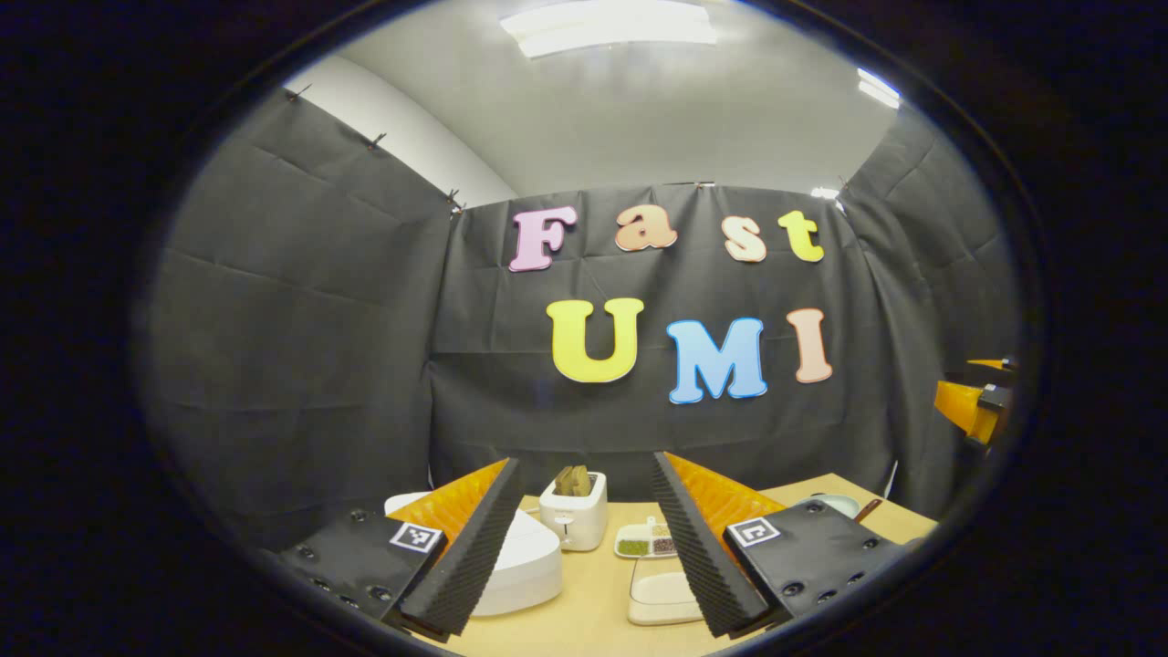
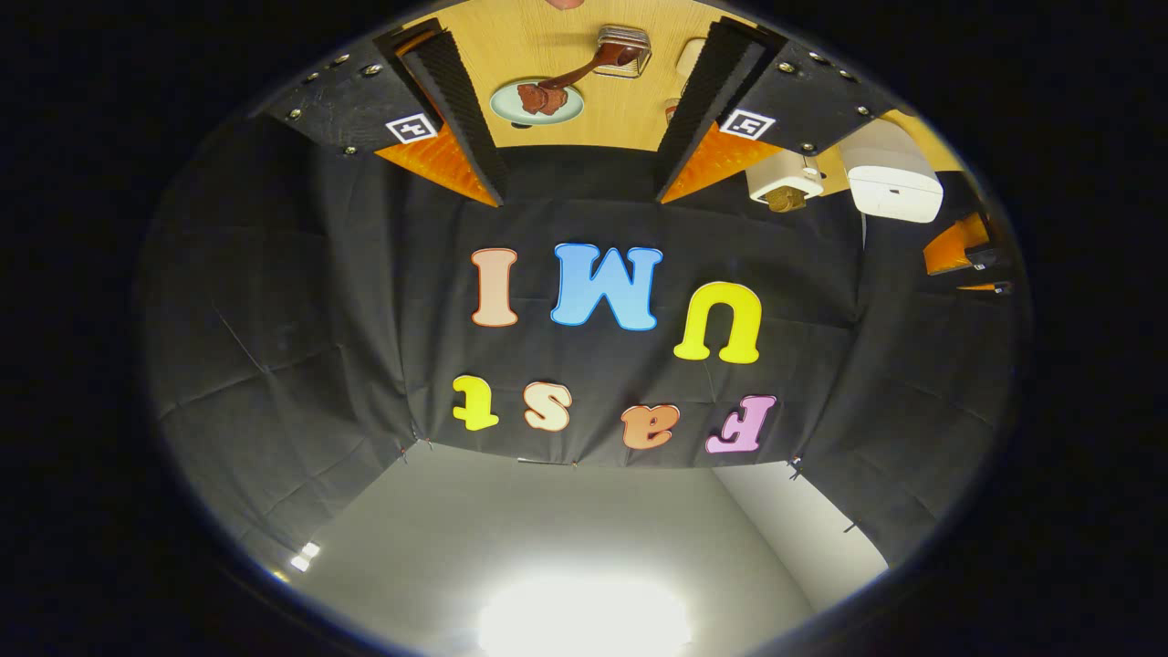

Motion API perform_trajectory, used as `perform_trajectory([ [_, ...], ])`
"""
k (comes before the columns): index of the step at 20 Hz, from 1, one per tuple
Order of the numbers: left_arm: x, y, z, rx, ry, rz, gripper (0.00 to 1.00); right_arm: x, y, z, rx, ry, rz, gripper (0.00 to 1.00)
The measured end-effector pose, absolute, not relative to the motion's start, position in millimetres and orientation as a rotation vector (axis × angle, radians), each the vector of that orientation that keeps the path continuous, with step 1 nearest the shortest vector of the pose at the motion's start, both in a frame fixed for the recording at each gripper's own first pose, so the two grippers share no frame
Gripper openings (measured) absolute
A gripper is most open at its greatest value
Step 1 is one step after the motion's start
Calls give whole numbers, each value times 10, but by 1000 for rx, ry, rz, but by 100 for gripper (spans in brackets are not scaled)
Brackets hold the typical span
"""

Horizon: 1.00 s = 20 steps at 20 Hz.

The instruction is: Close the left gripper, press the button to open the rice cooker; take a wooden spoon from the chopstick holder with the right hand, scoop a spoonful of rice and pour it into the rice cooker, then put the wooden spoon back into the chopstick holder.

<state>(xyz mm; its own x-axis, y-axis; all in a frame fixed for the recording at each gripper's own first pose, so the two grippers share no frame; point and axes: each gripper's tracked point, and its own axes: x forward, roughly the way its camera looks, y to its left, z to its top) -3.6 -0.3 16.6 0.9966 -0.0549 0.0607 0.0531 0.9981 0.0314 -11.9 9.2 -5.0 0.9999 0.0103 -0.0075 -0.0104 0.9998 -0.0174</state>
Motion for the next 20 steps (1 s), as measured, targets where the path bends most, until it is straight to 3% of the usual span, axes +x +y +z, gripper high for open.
perform_trajectory([
  [1,-44,11,190,36,-65,-54,97,-118,110,-43,-19,7,14,96],
  [6,-44,-31,181,25,-58,-105,72,-141,147,-49,-18,10,26,97],
  [8,-28,-6,133,14,-49,-109,41,-167,143,-35,-30,6,26,97],
  [9,-16,29,114,9,-41,-101,33,-180,141,-25,-32,6,25,97],
  [11,-64,-23,29,-2,-14,-127,30,-187,138,-13,-35,0,20,97],
  [13,9,94,-13,0,-13,-121,13,-197,131,11,-37,-6,13,97],
  [14,26,73,-13,9,-11,-123,17,-196,125,-1,-36,-5,9,97],
  [20,312,329,-39,27,-11,-101,17,-179,160,-11,-31,7,-18,97],
])
